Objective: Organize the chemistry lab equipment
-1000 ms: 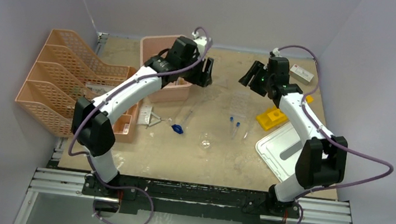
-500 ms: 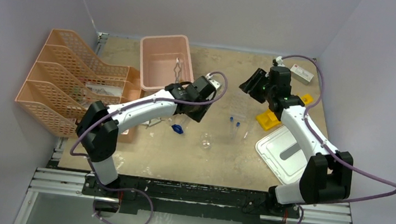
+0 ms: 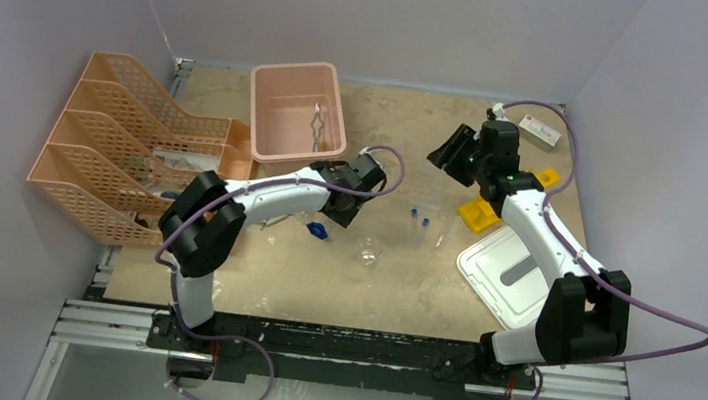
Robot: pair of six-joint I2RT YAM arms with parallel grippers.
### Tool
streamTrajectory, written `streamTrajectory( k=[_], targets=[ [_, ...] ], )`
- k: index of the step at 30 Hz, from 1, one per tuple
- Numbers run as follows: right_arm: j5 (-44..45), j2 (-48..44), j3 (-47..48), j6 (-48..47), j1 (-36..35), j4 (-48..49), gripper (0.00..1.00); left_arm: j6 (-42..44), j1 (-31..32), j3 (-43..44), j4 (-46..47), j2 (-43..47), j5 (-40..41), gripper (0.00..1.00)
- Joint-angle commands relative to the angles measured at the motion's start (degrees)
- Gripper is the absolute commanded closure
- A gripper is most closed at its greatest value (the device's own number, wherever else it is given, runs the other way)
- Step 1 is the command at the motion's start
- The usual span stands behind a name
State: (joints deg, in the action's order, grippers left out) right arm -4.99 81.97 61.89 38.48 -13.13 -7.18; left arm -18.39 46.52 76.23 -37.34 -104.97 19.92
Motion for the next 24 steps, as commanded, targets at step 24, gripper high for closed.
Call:
streamTrajectory(
  k=[24],
  targets=[
    [2.2,-1.4,4.2,-4.5,-0.1,0.3,0.46,-2.4,-0.4,2.7,7.5,-3.7,2.3,0.79]
  ],
)
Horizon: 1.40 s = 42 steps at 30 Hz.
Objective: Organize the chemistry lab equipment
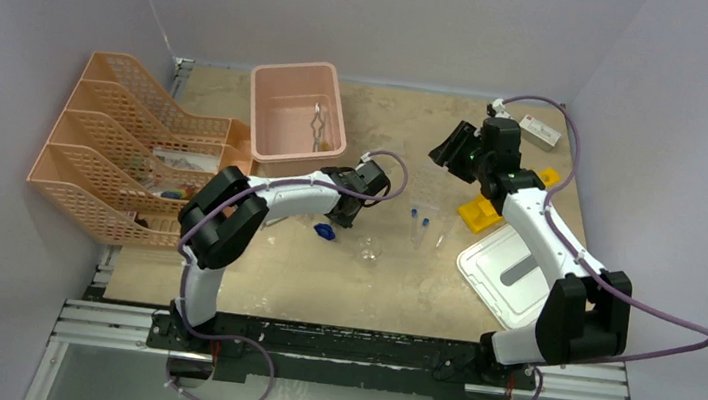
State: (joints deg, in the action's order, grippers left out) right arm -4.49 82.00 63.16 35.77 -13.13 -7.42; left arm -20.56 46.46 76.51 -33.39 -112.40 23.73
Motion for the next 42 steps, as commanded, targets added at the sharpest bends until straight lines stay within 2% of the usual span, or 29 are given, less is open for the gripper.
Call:
streamTrajectory(
  k=[1,8,14,17,22,30,37,42],
  targets=[
    [1.9,-1.6,3.1,-2.2,0.0,0.6,0.46,0.0,-0.4,2.6,4.4,4.7,-2.1,0.8],
    [0.7,-3.1,3.7,-4.2,0.2,2.2,0.46,1.7,-1.1,4.1,9.8,10.6,-5.4,0.8],
    [3.9,-6.4,5.6,-5.3,0.8,2.4,0.46,2.4,-4.2,11.5,10.9,15.1,-10.8,0.8],
    [6.5,-7.6,6.9,-6.4,0.8,2.5,0.45,1.0,-7.6,14.4,12.7,17.2,-13.0,0.81],
    [6.7,-7.1,6.9,-6.3,0.8,3.0,0.45,-5.2,-17.4,17.1,14.5,17.6,-18.8,0.81],
    [5.8,-2.7,7.1,-3.3,0.8,3.4,0.46,-10.3,-27.4,17.1,12.9,11.2,-19.2,0.81],
    [5.0,2.2,9.9,-4.2,0.8,-0.9,0.46,-9.2,-28.4,20.6,10.8,1.5,-18.8,0.81],
    [6.2,5.0,10.8,-5.0,0.8,0.8,0.46,-7.4,-28.6,24.2,6.4,-5.3,-17.4,0.8]
  ],
)
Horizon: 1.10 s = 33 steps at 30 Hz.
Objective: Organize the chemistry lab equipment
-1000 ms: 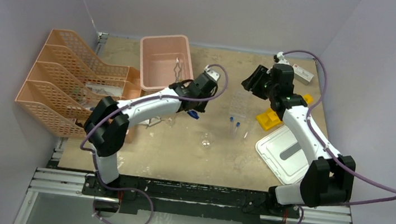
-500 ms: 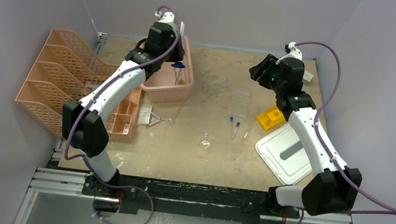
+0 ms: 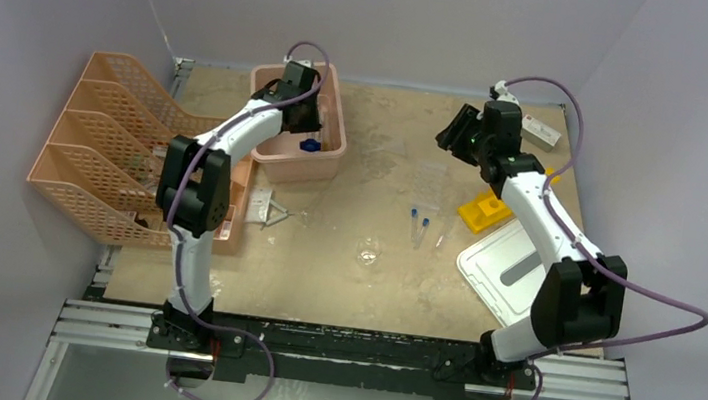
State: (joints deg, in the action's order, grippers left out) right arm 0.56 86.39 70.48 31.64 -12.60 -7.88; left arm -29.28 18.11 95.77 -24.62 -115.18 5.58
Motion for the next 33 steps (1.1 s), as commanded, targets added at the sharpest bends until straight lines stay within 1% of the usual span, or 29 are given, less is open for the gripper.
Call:
streamTrajectory(
  k=[1,7,14,18,23,26,33],
  targets=[
    [1.2,1.1,3.9,-1.1,0.3,1.4,0.46,1.5,-0.3,5.4,-2.8,-3.5,0.3,0.8],
    [2.3,3.9,6.7,-2.5,0.2,0.7,0.46,1.3,-1.8,8.7,-3.9,-9.4,-4.2,0.79],
    [2.5,5.0,7.8,-3.2,0.2,0.5,0.46,1.1,-2.4,9.6,-3.1,-12.1,-9.7,0.75],
    [2.6,4.8,7.7,-3.5,0.2,0.3,0.45,0.7,-2.6,9.9,-3.2,-13.1,-10.5,0.7],
    [2.7,4.0,7.2,-4.1,0.3,0.5,0.45,1.1,-2.6,11.7,-4.3,-13.5,-10.7,0.59],
    [2.0,3.3,6.7,-5.0,0.2,0.7,0.45,1.3,-2.6,12.7,-5.0,-12.8,-10.6,0.53],
    [1.8,1.1,5.3,-5.7,0.2,0.6,0.45,1.6,-2.6,14.9,-6.9,-8.7,-10.2,0.46]
  ],
)
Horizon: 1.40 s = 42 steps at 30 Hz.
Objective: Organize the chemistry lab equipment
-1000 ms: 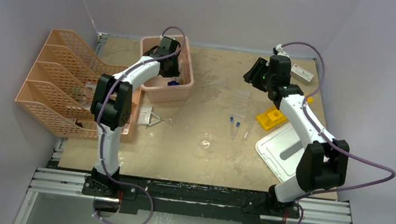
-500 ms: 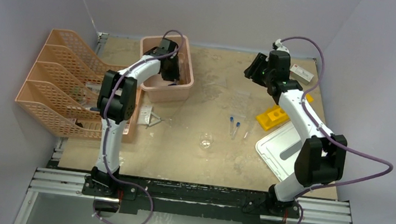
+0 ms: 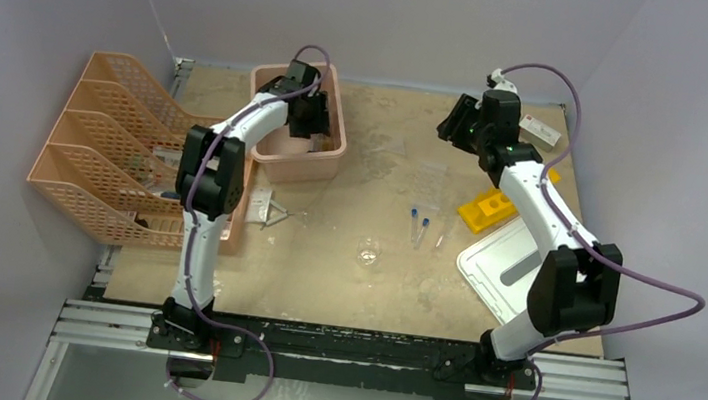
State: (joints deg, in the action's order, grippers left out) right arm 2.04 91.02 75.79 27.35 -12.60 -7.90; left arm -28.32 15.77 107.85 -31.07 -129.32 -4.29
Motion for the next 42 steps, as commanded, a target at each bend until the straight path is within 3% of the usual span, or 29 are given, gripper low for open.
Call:
streamTrajectory(
  k=[1,11,18,25,32,42],
  targets=[
    [0.4,-3.9,-0.2,-1.3,0.2,0.8,0.45,1.1,-0.2,2.7,-0.5,6.5,-0.4,0.44],
    [-0.7,-6.4,-3.1,-1.3,0.2,1.9,0.44,6.3,1.8,-2.5,-0.7,20.6,1.2,0.41],
    [-2.0,-7.0,-4.0,-0.5,0.2,2.0,0.44,14.8,12.6,-12.3,4.5,31.6,4.1,0.44],
    [-2.0,-8.4,-6.9,1.0,0.2,1.7,0.5,23.2,21.6,-21.6,3.6,37.1,7.5,0.56],
    [-1.6,-9.7,-10.5,2.3,0.2,1.4,0.52,27.5,27.8,-26.0,-1.7,35.2,16.7,0.58],
    [-1.0,-9.4,-12.9,4.3,0.2,1.2,0.5,19.4,30.5,-28.3,-5.6,26.6,38.8,0.41]
  ],
)
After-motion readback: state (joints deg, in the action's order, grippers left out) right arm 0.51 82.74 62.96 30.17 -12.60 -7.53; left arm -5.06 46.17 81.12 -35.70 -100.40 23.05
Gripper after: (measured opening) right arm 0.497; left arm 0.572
